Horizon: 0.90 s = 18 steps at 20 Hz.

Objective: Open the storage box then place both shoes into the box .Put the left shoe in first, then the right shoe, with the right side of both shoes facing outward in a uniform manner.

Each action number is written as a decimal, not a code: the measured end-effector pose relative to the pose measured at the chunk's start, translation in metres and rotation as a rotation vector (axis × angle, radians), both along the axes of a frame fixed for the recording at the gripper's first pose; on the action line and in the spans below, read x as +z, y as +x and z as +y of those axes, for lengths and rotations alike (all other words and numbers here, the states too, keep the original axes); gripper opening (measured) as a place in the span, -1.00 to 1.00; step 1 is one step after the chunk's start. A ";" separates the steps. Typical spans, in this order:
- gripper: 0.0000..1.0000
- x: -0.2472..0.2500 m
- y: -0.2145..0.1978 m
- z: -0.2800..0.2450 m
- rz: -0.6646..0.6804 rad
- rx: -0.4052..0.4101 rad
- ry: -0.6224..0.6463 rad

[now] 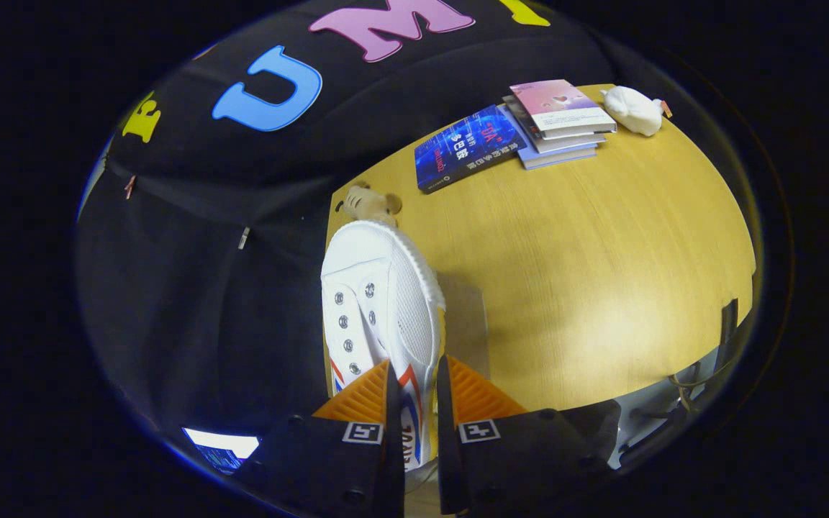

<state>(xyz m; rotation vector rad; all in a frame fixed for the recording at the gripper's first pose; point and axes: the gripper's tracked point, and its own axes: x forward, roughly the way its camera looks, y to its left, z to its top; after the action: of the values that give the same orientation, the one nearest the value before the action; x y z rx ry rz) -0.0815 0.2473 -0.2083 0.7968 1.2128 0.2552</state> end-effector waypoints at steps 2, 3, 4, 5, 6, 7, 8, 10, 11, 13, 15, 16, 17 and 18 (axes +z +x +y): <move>-0.54 -0.007 -0.005 0.021 0.026 0.021 -0.034; -0.53 -0.012 -0.007 0.030 0.038 0.033 -0.051; -0.54 -0.017 -0.010 0.037 0.050 0.046 -0.070; -0.54 -0.022 -0.012 0.042 0.062 0.058 -0.089; -0.54 -0.028 -0.014 0.046 0.072 0.068 -0.107; -0.52 -0.036 -0.017 0.051 0.086 0.086 -0.119; -0.34 -0.038 -0.018 0.055 0.096 0.086 -0.100; 0.03 -0.034 -0.011 0.060 0.098 0.044 -0.062; 0.23 -0.033 -0.005 0.058 0.082 0.039 -0.068; 0.62 -0.031 0.003 0.053 0.048 0.036 -0.081; 0.95 -0.026 0.008 0.052 0.019 0.030 -0.080; 0.95 -0.024 0.011 0.052 0.005 0.027 -0.079; 0.95 -0.021 0.012 0.052 -0.007 0.026 -0.076; 0.97 -0.018 0.013 0.052 -0.019 0.028 -0.071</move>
<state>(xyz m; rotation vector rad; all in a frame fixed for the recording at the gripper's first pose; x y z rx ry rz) -0.0682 0.2997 -0.2265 0.7153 1.2089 0.2408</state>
